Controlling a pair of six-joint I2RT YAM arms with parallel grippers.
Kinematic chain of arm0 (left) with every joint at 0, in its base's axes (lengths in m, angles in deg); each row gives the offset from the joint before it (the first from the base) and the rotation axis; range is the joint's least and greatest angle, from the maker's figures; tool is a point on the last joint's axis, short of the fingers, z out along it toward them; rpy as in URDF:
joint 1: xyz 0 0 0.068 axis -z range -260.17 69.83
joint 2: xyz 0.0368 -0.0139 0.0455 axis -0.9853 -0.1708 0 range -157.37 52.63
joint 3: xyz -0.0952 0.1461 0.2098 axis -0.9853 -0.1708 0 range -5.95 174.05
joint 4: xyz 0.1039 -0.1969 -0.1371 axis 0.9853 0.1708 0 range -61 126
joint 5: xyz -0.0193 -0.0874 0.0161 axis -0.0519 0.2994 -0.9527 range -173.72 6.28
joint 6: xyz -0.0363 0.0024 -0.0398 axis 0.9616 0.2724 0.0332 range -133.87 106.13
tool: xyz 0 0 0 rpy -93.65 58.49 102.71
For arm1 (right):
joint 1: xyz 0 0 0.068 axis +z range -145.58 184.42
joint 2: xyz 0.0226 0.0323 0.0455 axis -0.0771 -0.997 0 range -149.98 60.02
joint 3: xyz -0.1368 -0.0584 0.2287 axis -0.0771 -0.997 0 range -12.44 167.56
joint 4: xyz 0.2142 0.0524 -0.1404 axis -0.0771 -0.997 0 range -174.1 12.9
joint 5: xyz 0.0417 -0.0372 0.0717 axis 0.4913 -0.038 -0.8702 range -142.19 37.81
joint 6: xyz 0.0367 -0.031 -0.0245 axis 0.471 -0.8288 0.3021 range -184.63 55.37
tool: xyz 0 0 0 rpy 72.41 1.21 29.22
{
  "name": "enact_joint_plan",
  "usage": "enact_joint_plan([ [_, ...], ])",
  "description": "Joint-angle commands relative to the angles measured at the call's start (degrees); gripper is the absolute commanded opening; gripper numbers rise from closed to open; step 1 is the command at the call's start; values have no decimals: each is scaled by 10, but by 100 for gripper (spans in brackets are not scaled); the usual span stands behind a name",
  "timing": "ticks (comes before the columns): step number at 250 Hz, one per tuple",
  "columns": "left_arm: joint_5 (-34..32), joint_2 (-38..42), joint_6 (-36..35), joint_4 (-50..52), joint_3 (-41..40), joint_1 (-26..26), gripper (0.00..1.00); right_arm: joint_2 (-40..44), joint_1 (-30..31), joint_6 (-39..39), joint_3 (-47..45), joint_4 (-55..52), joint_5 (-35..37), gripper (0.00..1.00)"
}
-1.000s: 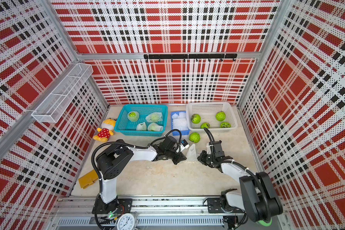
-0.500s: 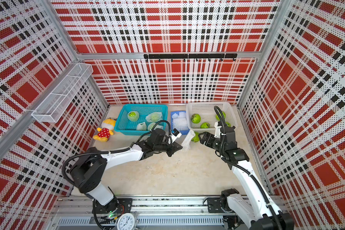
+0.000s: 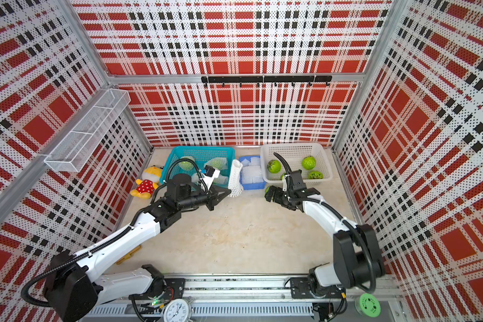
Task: Sleeve custard apples in foam nets
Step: Pick up the custard apple from the center of the board, then place the custard apple at the center of the board.
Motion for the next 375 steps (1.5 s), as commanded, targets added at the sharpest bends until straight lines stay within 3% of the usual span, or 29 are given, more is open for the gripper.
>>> enact_joint_plan([
  [1,64,30,33,17,-2,-27,0,-40,10,12,33,47,35,100],
  [75,76,62,33,27,-4,-51,0,-126,18,31,62,67,128,96],
  [114,78,59,32,27,-4,-54,0,-155,18,37,69,101,126,93],
  [218,76,59,33,27,-4,-55,0,-129,61,4,48,111,179,58],
  [274,52,97,33,35,0,-57,0,-14,160,-9,-10,60,237,56],
  [321,11,152,32,73,0,-67,0,92,298,11,-88,42,288,55],
  [375,-36,207,33,114,-11,-75,0,77,412,-12,-121,33,345,54],
])
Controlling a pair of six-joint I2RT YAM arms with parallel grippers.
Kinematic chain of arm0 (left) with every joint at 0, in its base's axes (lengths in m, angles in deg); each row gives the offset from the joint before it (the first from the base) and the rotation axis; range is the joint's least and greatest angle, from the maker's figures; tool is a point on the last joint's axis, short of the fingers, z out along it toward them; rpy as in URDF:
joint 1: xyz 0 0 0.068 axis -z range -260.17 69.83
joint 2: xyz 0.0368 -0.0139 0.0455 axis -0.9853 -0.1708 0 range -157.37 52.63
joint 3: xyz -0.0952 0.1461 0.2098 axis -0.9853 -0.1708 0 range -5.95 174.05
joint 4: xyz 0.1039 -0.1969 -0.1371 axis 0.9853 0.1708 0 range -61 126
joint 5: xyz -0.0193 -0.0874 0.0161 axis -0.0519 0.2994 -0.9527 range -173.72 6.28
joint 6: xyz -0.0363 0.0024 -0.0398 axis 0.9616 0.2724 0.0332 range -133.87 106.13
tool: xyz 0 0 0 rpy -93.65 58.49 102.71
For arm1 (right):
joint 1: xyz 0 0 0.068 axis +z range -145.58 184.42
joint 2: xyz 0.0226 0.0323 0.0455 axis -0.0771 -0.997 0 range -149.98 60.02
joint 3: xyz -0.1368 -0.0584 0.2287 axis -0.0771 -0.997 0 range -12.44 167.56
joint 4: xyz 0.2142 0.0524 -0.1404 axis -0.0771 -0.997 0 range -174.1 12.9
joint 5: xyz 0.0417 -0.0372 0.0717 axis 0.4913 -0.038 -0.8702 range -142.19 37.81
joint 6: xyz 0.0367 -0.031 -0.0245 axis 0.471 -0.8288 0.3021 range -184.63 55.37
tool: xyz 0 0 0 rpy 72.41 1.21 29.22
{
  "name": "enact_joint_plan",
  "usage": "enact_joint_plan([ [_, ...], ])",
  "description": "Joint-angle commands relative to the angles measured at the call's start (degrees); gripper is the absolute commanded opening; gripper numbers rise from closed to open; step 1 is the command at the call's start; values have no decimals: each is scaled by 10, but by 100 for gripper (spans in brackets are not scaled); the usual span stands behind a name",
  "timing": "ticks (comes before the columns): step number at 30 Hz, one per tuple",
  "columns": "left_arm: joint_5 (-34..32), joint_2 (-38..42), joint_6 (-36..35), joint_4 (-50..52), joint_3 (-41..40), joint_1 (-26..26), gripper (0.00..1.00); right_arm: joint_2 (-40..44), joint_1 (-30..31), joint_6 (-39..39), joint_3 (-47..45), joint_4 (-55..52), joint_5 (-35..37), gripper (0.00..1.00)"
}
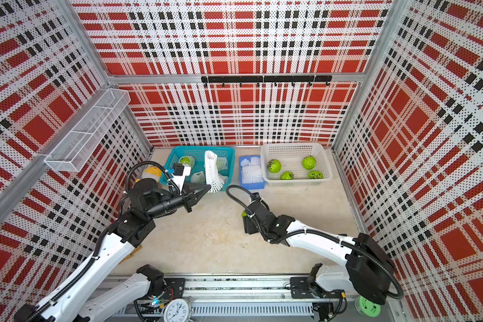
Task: Sleeve custard apples in foam nets
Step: Place the custard apple at the center of the board, then put on the foam net on the custard apple.
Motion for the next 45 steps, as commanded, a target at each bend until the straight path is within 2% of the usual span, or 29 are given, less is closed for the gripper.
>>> enact_joint_plan([
  [1,-39,27,8,35,-11,-7,0,-21,29,-13,-10,-15,66,54],
  [6,-56,55,9,56,-26,-7,0,-66,40,-38,-9,-7,105,56],
  [15,-106,72,20,108,-33,-12,0,-155,60,-100,10,48,65,64],
  [24,-100,61,22,99,-35,-20,0,-193,92,-121,48,16,93,81],
  [29,-94,64,19,107,-30,-20,0,-136,101,-133,38,24,92,89],
  [39,-76,63,26,107,-42,-7,0,85,101,-174,-14,34,48,91],
  [41,-79,60,35,97,-54,7,0,122,80,-165,-17,33,13,88],
  [45,-62,51,39,57,-81,54,0,187,-4,-139,-30,70,-127,81],
])
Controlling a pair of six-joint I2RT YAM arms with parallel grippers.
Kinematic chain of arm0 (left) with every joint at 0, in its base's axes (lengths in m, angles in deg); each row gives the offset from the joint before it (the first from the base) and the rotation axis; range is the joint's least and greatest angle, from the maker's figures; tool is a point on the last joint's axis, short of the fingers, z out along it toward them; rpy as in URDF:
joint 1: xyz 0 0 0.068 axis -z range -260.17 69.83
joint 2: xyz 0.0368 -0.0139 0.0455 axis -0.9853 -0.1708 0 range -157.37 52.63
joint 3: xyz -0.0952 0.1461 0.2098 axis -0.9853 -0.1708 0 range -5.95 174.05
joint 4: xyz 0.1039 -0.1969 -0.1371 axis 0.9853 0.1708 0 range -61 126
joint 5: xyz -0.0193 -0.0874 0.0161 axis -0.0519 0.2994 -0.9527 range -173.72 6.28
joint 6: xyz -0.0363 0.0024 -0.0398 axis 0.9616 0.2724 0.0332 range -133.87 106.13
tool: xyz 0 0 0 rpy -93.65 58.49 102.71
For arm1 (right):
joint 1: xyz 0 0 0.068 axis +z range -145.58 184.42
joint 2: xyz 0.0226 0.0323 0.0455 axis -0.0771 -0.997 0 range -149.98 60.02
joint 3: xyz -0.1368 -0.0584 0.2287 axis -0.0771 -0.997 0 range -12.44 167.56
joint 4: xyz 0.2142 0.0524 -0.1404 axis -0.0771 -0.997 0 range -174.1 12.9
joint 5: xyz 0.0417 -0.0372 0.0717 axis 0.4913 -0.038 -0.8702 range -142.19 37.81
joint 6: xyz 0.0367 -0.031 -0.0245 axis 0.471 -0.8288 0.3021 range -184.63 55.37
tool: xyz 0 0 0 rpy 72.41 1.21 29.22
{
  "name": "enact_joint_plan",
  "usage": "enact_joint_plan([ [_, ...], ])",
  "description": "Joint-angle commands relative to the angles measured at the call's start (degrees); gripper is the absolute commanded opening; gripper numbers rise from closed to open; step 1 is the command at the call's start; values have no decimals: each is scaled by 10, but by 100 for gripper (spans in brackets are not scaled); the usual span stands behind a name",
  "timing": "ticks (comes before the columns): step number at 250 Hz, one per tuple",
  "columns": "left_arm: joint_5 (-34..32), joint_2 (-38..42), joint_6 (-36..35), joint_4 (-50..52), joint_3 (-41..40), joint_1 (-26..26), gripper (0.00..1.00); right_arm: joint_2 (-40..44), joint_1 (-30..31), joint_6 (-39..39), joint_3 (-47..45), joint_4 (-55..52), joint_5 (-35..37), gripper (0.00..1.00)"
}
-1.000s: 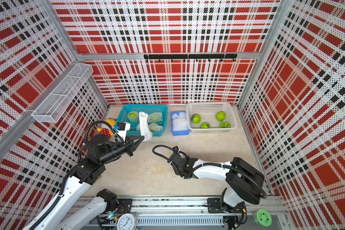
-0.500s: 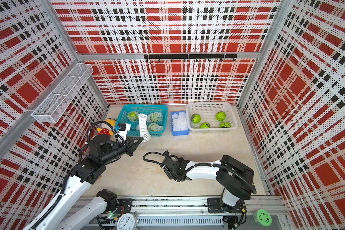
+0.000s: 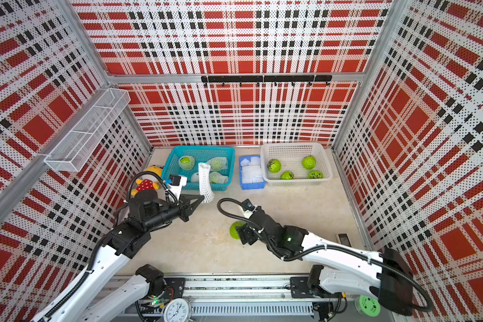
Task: Sleeve custard apples in foam nets
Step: Put on the foam net on the custard apple.
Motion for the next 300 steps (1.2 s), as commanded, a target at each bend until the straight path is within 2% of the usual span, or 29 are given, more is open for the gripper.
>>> enact_joint_plan([
  [1,21,-10,9,-37,-20,40,0,50,-61,12,-13,47,-144,79],
  [36,42,-38,-15,-49,-28,83,0,90,-146,3,-2,58,-308,74],
  [55,60,-56,-14,-67,-36,86,0,89,-163,-20,11,38,-353,71],
  [80,56,-83,4,-109,-50,93,0,65,-163,-42,25,14,-370,66],
  [104,43,-109,15,-151,-61,115,0,43,-163,-39,19,41,-384,65],
  [149,36,-141,17,-205,-84,131,0,-3,-163,-38,21,100,-392,75],
  [172,41,-143,21,-229,-101,132,0,-31,-170,-43,29,115,-397,75],
  [204,38,-138,25,-246,-119,133,0,-60,-187,-36,29,140,-422,71],
  [300,17,-154,50,-312,-169,132,0,-111,-192,-48,35,153,-425,57],
])
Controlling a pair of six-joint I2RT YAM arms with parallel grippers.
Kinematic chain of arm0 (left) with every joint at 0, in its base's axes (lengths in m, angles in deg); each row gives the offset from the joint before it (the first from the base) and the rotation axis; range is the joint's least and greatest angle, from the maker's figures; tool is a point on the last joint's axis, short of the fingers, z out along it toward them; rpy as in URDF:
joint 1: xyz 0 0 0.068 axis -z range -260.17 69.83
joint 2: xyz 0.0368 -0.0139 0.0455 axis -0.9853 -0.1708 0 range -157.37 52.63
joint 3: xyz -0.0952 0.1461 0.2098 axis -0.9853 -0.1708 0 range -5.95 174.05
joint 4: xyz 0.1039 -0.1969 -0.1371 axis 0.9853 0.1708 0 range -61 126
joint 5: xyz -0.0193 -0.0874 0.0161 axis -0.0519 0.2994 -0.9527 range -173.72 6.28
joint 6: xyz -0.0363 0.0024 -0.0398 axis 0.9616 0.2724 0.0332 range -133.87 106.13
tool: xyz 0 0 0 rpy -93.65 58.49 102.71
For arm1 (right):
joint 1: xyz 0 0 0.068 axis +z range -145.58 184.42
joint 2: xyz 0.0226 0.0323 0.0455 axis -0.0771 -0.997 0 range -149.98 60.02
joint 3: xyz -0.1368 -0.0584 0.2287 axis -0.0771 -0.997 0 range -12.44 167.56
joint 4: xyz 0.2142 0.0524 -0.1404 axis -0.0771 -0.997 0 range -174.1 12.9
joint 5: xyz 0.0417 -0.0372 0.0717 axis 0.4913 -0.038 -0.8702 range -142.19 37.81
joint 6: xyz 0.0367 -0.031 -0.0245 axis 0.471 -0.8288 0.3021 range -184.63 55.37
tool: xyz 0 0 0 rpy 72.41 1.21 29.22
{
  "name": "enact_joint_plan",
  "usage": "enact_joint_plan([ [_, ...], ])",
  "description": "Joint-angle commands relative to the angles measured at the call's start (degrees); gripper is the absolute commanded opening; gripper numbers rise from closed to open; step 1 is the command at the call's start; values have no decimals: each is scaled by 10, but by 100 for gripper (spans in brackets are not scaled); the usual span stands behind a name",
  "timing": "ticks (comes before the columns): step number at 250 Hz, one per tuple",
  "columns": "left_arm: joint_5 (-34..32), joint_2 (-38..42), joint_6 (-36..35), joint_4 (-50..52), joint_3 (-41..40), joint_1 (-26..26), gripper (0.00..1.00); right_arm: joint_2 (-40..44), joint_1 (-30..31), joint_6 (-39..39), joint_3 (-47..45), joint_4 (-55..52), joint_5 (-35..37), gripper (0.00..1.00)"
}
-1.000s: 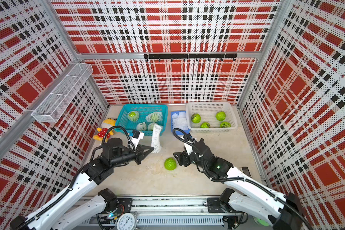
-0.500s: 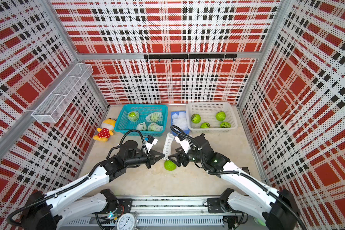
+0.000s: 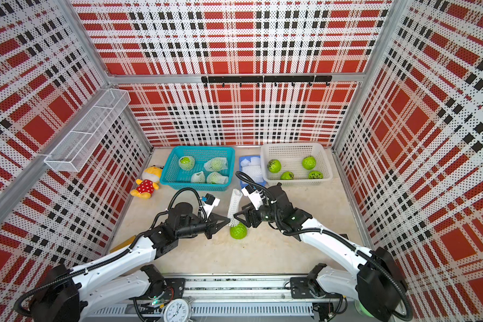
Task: Sleeve custard apples in foam nets
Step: Put on the foam net on the custard apple.
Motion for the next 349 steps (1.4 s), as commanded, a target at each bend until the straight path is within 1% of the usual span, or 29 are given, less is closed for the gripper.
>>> enact_joint_plan([
  [1,-14,-10,21,-52,-12,2,0,-20,-1,-18,19,29,-9,57],
  [22,-21,-21,26,-70,-20,2,0,-23,0,-15,20,31,-10,57],
  [37,-25,-28,27,-81,-24,4,0,-14,0,-11,18,31,-1,60],
  [47,-27,-35,27,-87,-27,7,0,-4,0,-9,17,28,10,60],
  [94,-55,-72,11,-114,-39,34,0,45,-6,1,8,8,76,68],
  [134,-68,-106,6,-147,-52,42,0,89,-15,24,0,8,132,70],
  [155,-70,-113,5,-164,-60,44,0,95,-18,28,16,-27,183,71],
  [170,-72,-118,4,-176,-65,46,0,87,-22,29,29,-52,203,71],
  [192,-75,-124,3,-188,-70,47,0,68,-25,27,40,-70,204,71],
  [217,-73,-135,-1,-193,-71,48,0,46,-25,28,42,-72,189,71],
  [252,-76,-142,-4,-197,-75,51,0,35,-24,37,39,-75,180,71],
  [301,-81,-149,-12,-196,-86,50,0,52,-25,41,25,-98,174,71],
  [349,-86,-159,-13,-195,-91,51,0,90,-25,61,-25,-111,169,68],
])
